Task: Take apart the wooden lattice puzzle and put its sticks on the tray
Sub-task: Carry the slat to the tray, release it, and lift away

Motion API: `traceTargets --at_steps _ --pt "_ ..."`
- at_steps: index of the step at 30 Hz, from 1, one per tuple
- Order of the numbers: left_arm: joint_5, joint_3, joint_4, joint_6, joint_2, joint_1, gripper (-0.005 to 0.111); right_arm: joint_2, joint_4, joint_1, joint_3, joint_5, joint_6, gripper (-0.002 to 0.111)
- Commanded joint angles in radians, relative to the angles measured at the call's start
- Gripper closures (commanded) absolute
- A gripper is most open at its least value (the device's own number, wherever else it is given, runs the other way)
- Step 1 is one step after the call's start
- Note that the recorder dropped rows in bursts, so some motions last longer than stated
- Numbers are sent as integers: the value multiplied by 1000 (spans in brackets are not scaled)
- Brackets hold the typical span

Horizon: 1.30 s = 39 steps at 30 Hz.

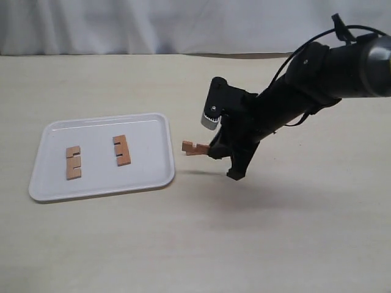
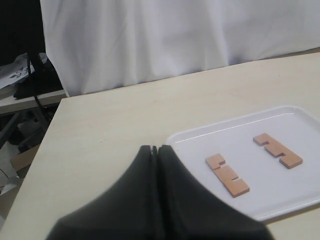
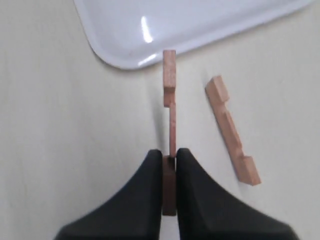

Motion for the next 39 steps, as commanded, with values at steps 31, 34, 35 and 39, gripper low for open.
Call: traceTargets --at_steps 31,34,35,39 --pt "-9 3 -2 5 -2 10 107 330 177 662 -189 -1129 -47 40" --pt "-9 3 -2 5 -2 10 107 287 249 672 -190 -1109 -81 42" --pt "-9 3 -2 5 -2 10 107 266 283 672 -191 -1083 -94 43" --pt "-9 3 -2 5 -2 10 107 174 447 630 -191 -959 -204 45"
